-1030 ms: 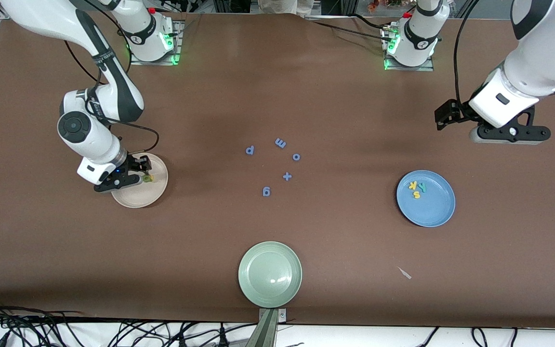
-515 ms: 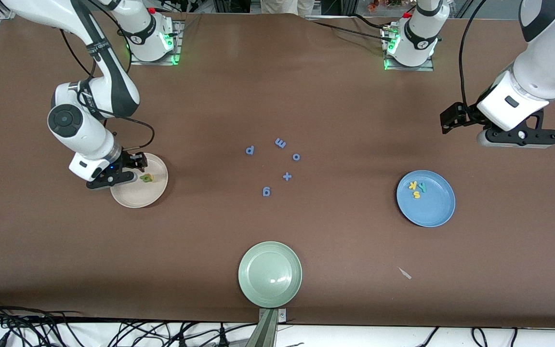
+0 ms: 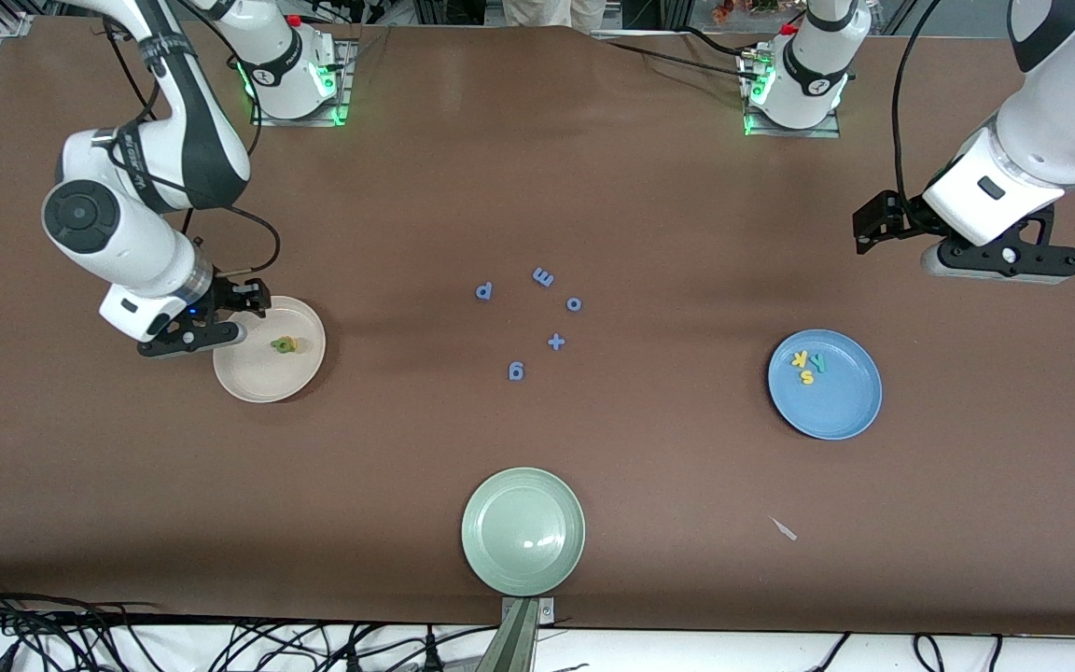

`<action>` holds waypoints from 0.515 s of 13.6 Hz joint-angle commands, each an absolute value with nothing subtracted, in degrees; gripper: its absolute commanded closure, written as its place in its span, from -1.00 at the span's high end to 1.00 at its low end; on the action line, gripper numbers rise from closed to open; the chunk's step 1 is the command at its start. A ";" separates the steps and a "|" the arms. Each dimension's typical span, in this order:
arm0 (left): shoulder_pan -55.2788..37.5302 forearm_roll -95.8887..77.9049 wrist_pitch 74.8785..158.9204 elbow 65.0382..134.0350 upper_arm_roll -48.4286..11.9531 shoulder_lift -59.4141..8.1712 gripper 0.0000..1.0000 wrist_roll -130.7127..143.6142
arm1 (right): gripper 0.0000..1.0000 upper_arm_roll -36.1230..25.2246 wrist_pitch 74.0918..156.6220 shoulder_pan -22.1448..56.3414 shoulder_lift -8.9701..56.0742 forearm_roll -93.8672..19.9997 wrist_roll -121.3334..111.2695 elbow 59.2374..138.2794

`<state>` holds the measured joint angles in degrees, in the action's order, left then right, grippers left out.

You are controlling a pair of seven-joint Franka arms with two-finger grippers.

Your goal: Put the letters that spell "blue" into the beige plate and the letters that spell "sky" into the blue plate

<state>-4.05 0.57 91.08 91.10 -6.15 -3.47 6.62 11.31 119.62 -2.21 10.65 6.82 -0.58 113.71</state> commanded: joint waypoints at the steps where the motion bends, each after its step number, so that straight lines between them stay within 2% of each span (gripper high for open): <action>1: -3.60 1.14 89.91 90.26 -6.15 -3.78 1.00 5.45 | 0.44 11.69 112.26 -2.55 7.22 4.14 -1.76 110.49; 3: -3.60 1.23 90.00 90.44 -6.15 -3.87 1.00 5.71 | 0.48 11.69 106.73 -2.46 4.06 2.82 -2.02 108.55; 6: -3.52 1.23 89.56 90.88 -6.15 -3.43 1.00 5.36 | 0.78 10.81 99.09 -2.55 0.36 -0.52 -2.46 104.26; 7: -3.52 1.23 88.86 90.79 -6.15 -3.34 1.00 5.36 | 0.98 10.46 96.70 -2.55 0.18 -0.53 -2.55 101.45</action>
